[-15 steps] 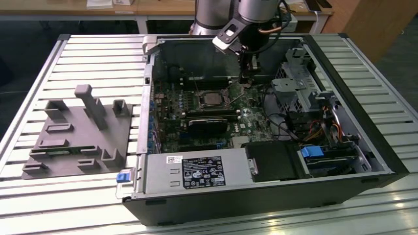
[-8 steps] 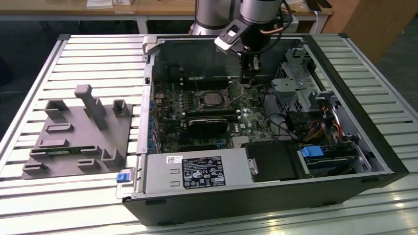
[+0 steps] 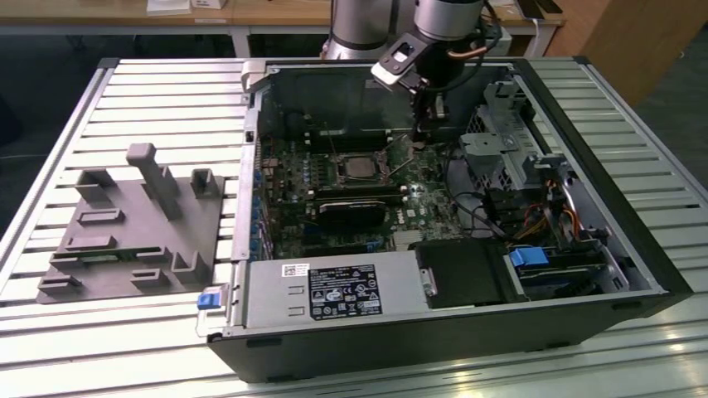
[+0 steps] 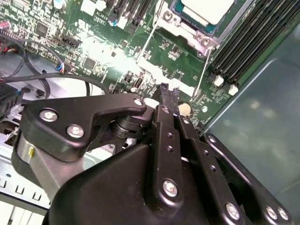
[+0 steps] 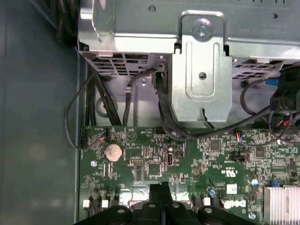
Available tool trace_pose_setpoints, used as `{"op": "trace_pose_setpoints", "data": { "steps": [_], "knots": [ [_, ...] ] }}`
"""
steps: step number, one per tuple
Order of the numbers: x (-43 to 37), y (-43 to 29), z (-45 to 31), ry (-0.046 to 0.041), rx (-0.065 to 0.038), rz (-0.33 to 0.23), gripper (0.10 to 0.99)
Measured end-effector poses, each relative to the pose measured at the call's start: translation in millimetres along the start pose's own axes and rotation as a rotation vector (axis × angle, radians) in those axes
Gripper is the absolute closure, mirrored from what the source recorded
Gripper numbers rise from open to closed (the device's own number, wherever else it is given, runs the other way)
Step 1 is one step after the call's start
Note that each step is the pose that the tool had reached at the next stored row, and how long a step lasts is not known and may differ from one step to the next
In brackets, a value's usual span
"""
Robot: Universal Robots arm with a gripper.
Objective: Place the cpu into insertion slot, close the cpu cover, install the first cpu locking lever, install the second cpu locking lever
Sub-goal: 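Close the cpu cover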
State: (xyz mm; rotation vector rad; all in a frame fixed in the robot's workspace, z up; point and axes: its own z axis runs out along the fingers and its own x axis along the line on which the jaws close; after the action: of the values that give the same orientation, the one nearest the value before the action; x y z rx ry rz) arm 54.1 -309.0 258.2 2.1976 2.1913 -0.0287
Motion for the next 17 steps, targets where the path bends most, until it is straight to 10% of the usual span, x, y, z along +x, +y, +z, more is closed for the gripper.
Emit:
{"op": "trace_pose_setpoints", "data": {
  "steps": [17],
  "knots": [
    [5.1,9.6,10.9,-0.0078,0.010,0.000,0.980]
  ]
}}
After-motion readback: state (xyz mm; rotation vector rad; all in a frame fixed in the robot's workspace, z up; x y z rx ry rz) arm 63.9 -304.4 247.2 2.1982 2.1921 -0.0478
